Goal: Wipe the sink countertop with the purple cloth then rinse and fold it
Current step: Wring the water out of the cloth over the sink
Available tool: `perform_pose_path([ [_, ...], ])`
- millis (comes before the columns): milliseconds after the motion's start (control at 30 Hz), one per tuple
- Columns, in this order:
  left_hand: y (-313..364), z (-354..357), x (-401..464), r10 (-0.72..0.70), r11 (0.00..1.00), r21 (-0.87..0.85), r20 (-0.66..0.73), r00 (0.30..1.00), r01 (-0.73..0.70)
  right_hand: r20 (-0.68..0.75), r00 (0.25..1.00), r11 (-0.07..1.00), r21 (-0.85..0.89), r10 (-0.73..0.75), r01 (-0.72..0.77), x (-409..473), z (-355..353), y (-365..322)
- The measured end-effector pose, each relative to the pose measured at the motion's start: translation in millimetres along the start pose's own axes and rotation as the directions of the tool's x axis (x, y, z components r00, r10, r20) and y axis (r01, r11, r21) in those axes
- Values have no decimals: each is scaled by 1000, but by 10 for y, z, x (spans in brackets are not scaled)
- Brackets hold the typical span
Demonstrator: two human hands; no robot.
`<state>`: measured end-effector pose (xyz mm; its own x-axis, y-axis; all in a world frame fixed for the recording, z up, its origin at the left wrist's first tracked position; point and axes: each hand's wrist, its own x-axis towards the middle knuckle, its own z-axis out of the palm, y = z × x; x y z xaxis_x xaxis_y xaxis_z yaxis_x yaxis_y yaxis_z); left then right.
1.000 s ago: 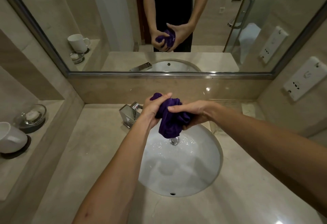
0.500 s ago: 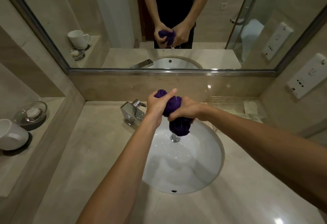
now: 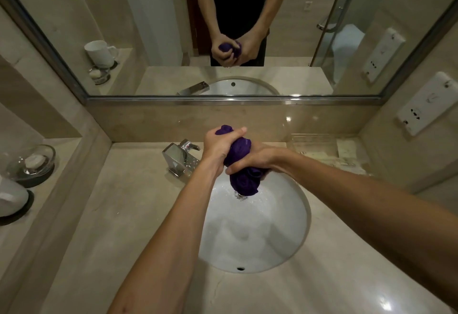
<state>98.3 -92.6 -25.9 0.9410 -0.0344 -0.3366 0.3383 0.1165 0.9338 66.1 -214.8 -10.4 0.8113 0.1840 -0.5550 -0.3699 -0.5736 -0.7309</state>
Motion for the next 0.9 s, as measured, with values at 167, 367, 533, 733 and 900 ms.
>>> perform_pose_path([
  [167, -96, 37, 36, -57, 997, 50, -154, 986, 66, -170, 985, 995, -93, 12, -28, 137, 175, 75],
  [367, -121, 97, 27, -27, 989, 130, -335, 942, 74, -412, 911, 939, -308, 17, -156, 254, 404, 114],
  [533, -98, 49, 68, 33, 984, 180, -243, 969, 12, -353, 935, 989, -145, -38, -14, 292, 350, 164],
  [733, 207, -194, -66, -56, 998, 23, 200, 978, 53, -106, 987, 979, 150, -123, 138, 116, -12, 143],
  [900, 186, -446, -25, 16, 996, -81, 489, 872, 27, 244, 963, 952, 304, -114, 35, -51, -266, 14],
])
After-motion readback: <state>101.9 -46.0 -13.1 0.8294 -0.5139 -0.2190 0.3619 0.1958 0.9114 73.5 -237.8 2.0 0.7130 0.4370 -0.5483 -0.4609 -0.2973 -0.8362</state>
